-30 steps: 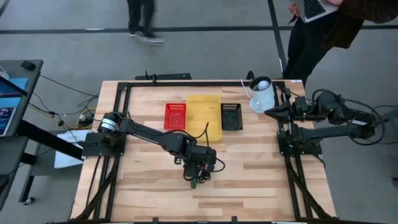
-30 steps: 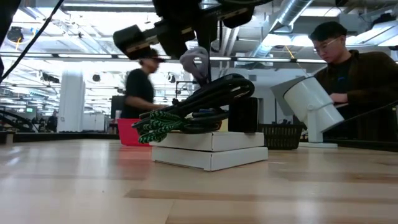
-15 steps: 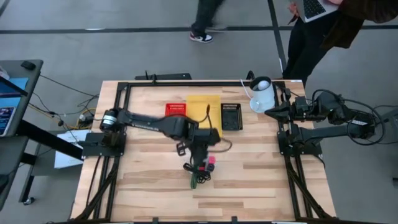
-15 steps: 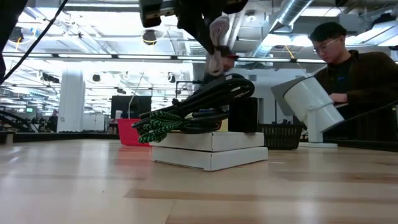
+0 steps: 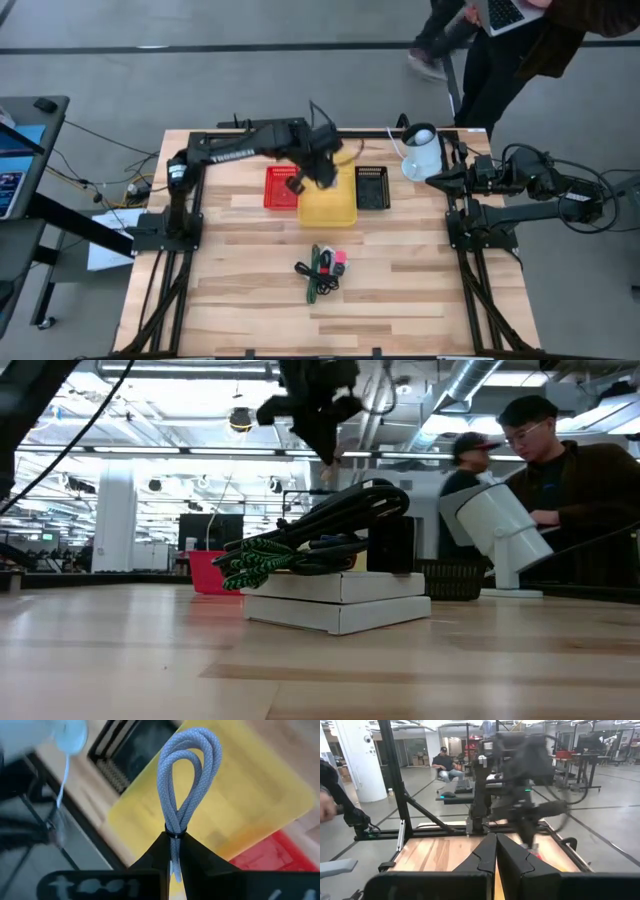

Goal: Pick and place items into bin
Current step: Put the gray charger cable in the yellow bin, then put the black charger cable in the yellow bin

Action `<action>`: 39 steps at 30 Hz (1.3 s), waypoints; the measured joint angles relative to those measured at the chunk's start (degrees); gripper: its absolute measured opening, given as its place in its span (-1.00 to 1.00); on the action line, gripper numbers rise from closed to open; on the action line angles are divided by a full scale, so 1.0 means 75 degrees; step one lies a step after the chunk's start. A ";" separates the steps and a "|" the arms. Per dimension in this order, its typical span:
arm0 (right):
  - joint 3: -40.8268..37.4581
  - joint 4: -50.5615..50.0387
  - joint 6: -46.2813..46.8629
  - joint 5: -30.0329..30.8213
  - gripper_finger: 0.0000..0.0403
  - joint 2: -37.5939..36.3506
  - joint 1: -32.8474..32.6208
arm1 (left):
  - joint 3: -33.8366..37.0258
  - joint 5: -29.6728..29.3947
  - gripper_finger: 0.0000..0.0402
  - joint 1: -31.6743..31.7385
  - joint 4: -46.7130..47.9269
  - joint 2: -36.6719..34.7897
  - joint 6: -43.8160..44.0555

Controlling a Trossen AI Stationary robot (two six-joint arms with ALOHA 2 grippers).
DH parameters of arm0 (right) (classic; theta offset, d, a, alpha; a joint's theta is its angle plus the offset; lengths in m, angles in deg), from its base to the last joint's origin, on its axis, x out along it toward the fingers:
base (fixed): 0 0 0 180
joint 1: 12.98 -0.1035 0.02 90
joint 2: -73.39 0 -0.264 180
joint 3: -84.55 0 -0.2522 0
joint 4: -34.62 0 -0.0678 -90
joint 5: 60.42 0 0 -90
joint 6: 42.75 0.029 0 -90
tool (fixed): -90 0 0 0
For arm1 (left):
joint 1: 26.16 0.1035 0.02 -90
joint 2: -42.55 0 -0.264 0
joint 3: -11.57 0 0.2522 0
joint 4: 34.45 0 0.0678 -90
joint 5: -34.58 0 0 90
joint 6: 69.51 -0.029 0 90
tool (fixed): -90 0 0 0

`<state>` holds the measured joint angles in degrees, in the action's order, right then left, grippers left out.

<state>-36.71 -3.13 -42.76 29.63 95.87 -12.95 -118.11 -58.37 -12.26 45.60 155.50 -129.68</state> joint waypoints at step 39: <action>-0.0001 0.0000 0.0000 0.0001 -0.96 0.0000 -0.0002 | -0.0003 0.0664 -0.47 0.0650 0.0739 0.0058 0.1597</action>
<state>-36.71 -3.13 -42.76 29.63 95.87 -12.96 -118.13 -53.39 -7.38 51.15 155.94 -117.70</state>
